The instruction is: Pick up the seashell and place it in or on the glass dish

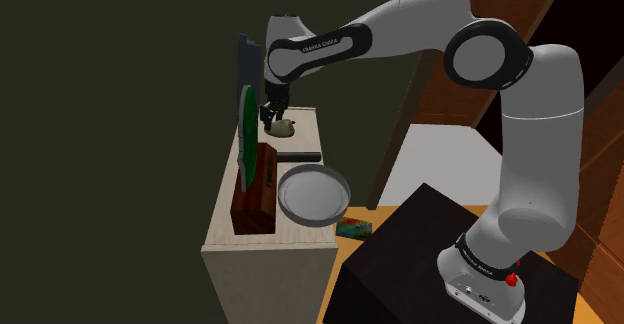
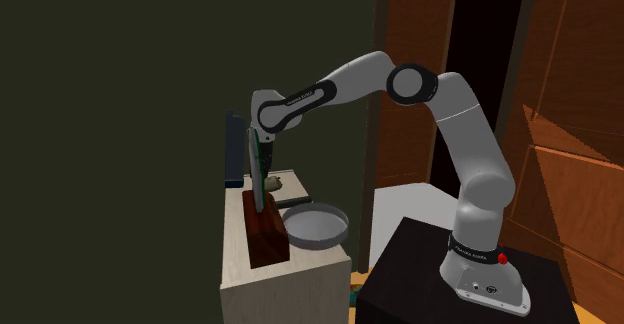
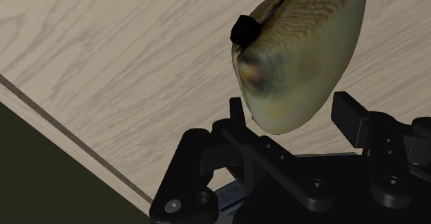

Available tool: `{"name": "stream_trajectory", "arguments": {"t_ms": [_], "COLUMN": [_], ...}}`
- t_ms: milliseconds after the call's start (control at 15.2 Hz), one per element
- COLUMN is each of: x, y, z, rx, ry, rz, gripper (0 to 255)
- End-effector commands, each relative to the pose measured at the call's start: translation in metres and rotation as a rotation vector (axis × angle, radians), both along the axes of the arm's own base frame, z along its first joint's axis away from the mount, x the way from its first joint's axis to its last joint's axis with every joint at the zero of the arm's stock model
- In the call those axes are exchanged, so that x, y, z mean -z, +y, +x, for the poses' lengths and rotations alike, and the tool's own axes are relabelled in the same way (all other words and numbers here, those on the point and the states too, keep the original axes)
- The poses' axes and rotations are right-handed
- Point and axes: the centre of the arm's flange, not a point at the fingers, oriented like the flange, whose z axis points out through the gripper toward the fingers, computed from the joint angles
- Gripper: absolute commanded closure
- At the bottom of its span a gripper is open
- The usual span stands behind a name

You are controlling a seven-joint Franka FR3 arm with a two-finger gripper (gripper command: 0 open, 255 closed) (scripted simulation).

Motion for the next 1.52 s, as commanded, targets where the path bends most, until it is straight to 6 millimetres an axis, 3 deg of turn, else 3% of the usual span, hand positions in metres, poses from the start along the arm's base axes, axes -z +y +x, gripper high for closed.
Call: {"name": "stream_trajectory", "arguments": {"t_ms": [0, 1320, 1452], "x": [0.001, -0.104, -0.105], "y": [0.000, 0.000, 0.009], "z": [0.000, 0.000, -0.025], "rx": [0.000, 0.000, 0.000], "ry": [0.002, 0.002, 0.002], "rz": [0.000, 0.000, 0.000], "gripper": [255, 255, 255]}}
